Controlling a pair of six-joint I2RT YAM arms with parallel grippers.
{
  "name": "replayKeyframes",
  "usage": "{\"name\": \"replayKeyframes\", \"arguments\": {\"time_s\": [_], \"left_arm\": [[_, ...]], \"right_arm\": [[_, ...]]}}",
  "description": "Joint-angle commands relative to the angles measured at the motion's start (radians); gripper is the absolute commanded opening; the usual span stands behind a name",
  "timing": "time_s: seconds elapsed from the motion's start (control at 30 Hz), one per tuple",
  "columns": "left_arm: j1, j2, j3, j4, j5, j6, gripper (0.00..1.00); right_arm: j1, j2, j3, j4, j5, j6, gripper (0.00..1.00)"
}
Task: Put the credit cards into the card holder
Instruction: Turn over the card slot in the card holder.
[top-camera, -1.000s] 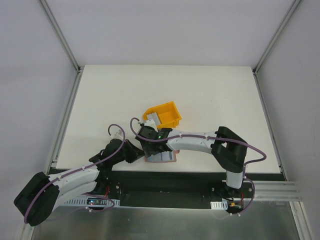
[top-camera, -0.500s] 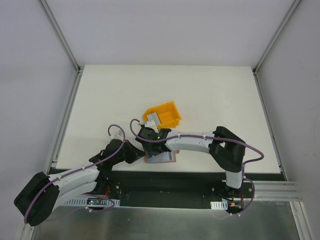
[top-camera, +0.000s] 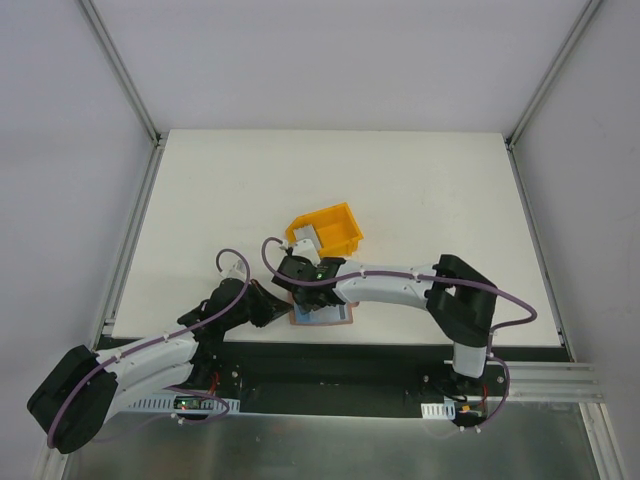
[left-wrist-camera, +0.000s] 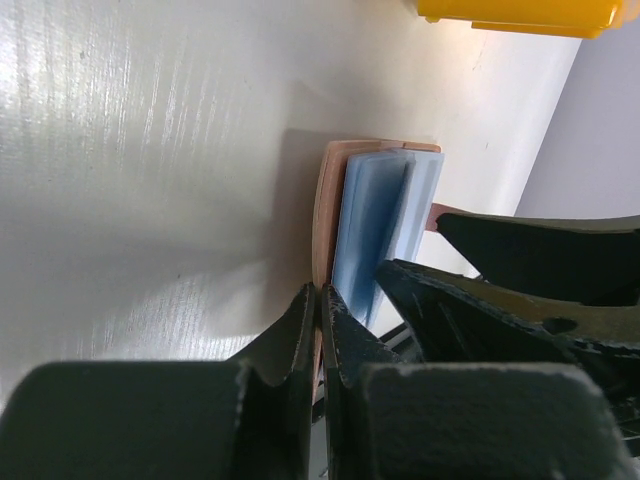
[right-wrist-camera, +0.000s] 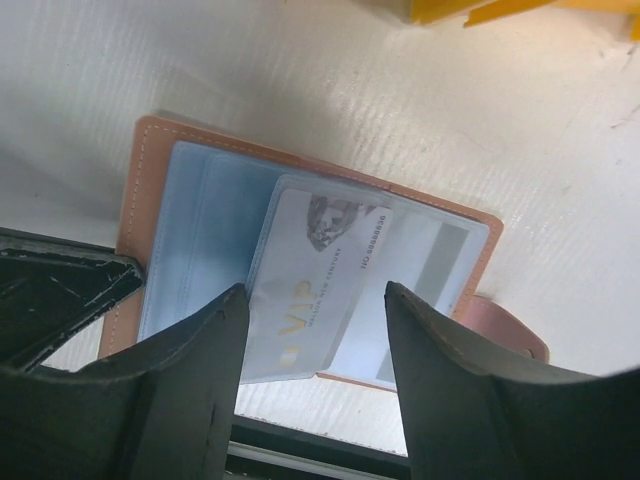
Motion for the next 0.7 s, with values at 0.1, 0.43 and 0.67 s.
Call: {"name": "replayKeyframes", "arguments": {"time_s": [0.1, 0.43, 0.67], "left_arm": [[-0.008, -0.006, -0.017, -0.013, -0.025, 0.003, 0.00], [-0.008, 0.003, -0.020, -0.030, -0.042, -0.002, 0.00], [-0.008, 0.006, -0.022, -0.047, -0.051, -0.008, 0.00]], "right_arm": [[-0.001, -0.088, 0.004, -0.102, 0.086, 0.005, 0.59], [-0.008, -0.175, -0.084, -0.133, 0.104, 0.048, 0.58], [-0.042, -0.286, -0.201, -0.131, 0.103, 0.085, 0.58]]}}
